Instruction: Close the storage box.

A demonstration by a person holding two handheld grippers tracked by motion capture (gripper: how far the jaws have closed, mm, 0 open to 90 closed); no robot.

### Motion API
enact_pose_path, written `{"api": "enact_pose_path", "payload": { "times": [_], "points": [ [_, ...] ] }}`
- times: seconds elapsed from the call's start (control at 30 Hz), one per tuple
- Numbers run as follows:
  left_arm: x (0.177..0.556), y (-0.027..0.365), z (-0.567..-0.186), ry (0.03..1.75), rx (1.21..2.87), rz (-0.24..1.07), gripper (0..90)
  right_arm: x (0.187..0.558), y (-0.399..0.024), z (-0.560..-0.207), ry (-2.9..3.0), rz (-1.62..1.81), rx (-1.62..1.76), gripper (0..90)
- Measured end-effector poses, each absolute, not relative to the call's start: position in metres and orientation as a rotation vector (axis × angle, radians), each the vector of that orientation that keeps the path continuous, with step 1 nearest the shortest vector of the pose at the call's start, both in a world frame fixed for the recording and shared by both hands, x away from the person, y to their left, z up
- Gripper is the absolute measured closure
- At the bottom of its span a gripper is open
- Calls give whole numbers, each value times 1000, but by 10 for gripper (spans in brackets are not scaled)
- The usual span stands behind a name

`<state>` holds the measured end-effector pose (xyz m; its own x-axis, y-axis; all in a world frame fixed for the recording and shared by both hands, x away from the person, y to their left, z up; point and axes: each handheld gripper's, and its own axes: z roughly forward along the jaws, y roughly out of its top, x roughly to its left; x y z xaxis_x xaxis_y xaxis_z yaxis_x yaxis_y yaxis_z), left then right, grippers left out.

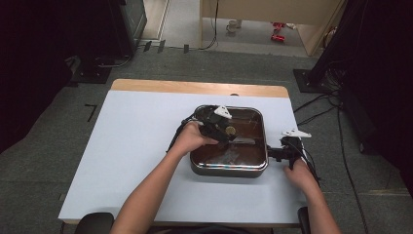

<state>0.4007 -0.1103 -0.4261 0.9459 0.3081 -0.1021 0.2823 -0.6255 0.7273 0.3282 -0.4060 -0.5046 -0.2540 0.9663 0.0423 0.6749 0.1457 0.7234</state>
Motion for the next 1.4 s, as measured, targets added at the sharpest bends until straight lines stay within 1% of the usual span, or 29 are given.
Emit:
{"api": "enact_pose_path", "payload": {
  "times": [0.07,0.13,0.3,0.33,0.4,0.5,0.57,0.6,0.77,0.9,1.0,1.3,1.4],
  "points": [
    [401,-108,-424,430,2278,42,461,328,-406,-505,1993,893,1566,104],
    [402,-104,-422,454,2250,7,440,328,-406,-505,1993,893,1565,104],
    [399,-100,-417,490,2252,63,372,328,-406,-505,1993,893,1565,104],
    [399,-98,-416,494,2258,61,366,328,-406,-505,1994,893,1565,104],
    [398,-95,-414,518,2255,39,323,328,-406,-505,1994,893,1565,104],
    [397,-90,-411,576,2234,23,294,328,-406,-505,1993,893,1566,104],
    [395,-87,-408,602,2242,57,275,328,-406,-505,1993,893,1566,104],
    [393,-85,-407,610,2235,82,275,328,-406,-505,1993,893,1568,104],
    [386,-71,-402,636,2216,76,260,328,-406,-505,1992,894,1567,104],
    [380,-63,-400,668,2203,124,238,328,-406,-505,1991,895,1570,104],
    [374,-56,-398,669,2203,193,227,328,-406,-505,1992,895,1566,104],
    [360,-29,-398,713,2154,231,215,328,-406,-505,1990,895,1569,104],
    [354,-16,-400,730,2128,242,199,328,-406,-505,1991,895,1569,103]
  ]
}}
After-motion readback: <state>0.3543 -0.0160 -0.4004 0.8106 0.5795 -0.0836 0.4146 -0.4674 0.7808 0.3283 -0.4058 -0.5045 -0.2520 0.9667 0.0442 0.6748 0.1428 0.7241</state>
